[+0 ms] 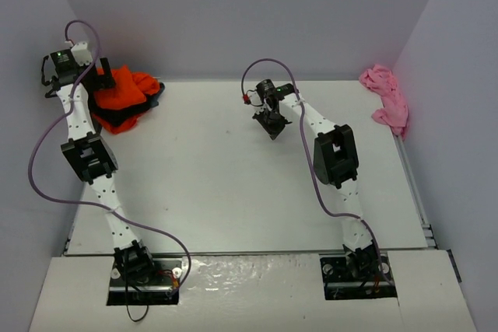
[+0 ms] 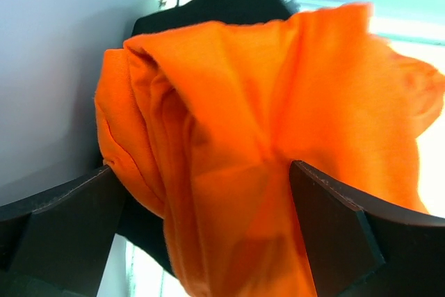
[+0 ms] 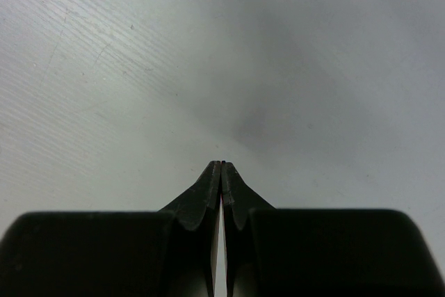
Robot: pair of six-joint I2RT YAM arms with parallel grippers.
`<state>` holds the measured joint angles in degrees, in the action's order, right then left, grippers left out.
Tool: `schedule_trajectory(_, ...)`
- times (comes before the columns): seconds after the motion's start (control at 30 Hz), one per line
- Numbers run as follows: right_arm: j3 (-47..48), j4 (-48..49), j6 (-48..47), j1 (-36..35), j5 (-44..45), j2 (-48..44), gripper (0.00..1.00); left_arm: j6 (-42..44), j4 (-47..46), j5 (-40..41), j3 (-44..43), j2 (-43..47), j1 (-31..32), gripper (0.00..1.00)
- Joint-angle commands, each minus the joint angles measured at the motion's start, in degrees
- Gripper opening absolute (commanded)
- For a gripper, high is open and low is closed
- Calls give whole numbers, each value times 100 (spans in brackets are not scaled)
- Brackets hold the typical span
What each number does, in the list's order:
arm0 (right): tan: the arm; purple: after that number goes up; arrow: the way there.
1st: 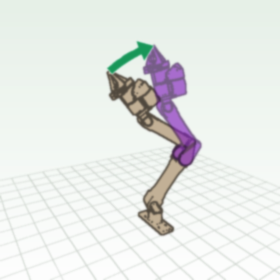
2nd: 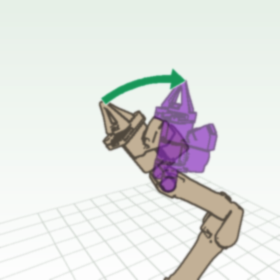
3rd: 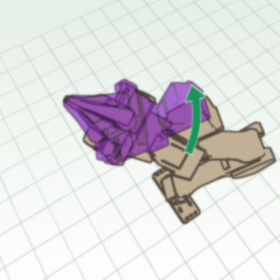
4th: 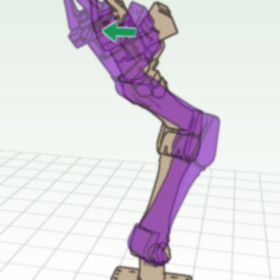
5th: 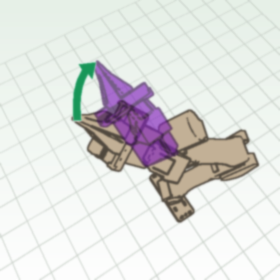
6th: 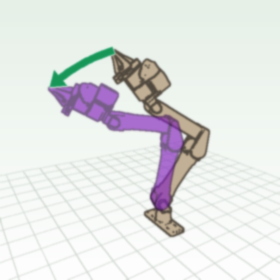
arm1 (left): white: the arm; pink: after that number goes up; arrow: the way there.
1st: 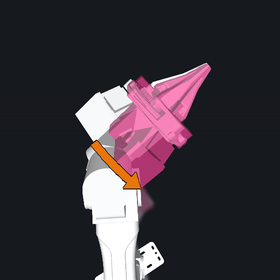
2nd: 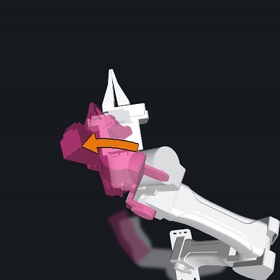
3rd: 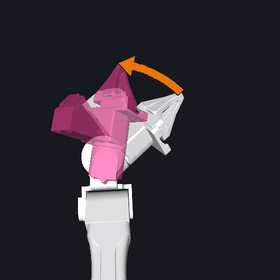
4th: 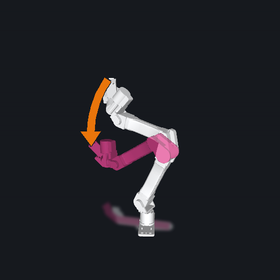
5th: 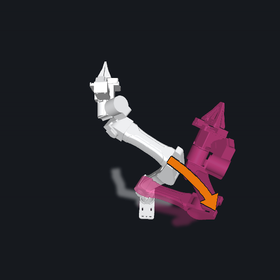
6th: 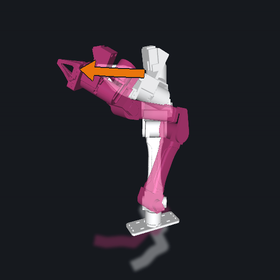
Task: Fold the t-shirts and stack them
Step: Neatly place the folded tshirt to the corner
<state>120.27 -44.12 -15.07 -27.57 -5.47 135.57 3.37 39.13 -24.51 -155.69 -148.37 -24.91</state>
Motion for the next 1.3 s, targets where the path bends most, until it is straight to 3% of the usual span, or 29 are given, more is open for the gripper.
schedule_trajectory(0.0, 136, -88, -31, -11, 134, -200, 0, -657, -750, -275, -199, 1191, -137, 97)
schedule_trajectory(0.27, 33, 43, -23, 6, 326, -563, 0, -812, -1083, -509, -26, 2288, 107, 97)
schedule_trajectory(0.47, -292, 254, -101, 6, 967, -1197, 0, -996, -1127, -1063, 783, 3232, 336, 97)
schedule_trajectory(0.5, -362, 298, -119, 15, 1020, -1319, 0, -997, -1015, -1150, 880, 3389, 389, 93)
schedule_trajectory(0.57, -708, 579, -154, 25, 1179, -1751, 0, -888, -858, -1202, 1147, 3578, 604, 28)
schedule_trajectory(0.6, -929, 776, -154, 37, 1356, -1948, 0, -845, -881, -1172, 1525, 3774, 654, 18)
schedule_trajectory(0.63, -1099, 922, -154, 61, 1501, -2100, 0, -810, -1004, -1117, 2132, 4054, 756, 15)
schedule_trajectory(0.7, -1495, 1257, -104, 226, 1508, -2456, 12, -753, -1480, -933, 3592, 4674, 945, 15)
schedule_trajectory(0.73, -1707, 1426, -61, 347, 1441, -2626, 13, -767, -1809, -884, 4277, 4702, 1001, 17)
schedule_trajectory(0.77, -1943, 1642, -1, 502, 1338, -2817, 30, -768, -2176, -776, 4979, 5217, 1070, 19)
schedule_trajectory(0.8, -2201, 2044, 73, 662, 1183, -2987, 35, -806, -2614, -651, 5691, 5533, 1114, 19)
schedule_trajectory(0.87, -3250, 2956, 321, 1273, 709, -3643, 53, -992, -3673, -354, 7585, 6213, 1177, 5)
schedule_trajectory(0.93, -4286, 3625, 341, 1644, 518, -4261, 65, -1212, -4656, -29, 8795, 6663, 1212, 2)
schedule_trajectory(1.0, -5105, 4504, 336, 1755, 661, -4883, 98, -1135, -5434, 379, 10066, 7195, 1311, 3)
schedule_trajectory(1.1, -5541, 4759, 602, 1743, 932, -5128, 100, -997, -6314, 838, 11205, 7528, 1381, 2)
schedule_trajectory(1.27, -5767, 4928, 706, 1746, 1248, -5436, 100, -732, -7201, 1135, 12191, 7400, 1270, 0)
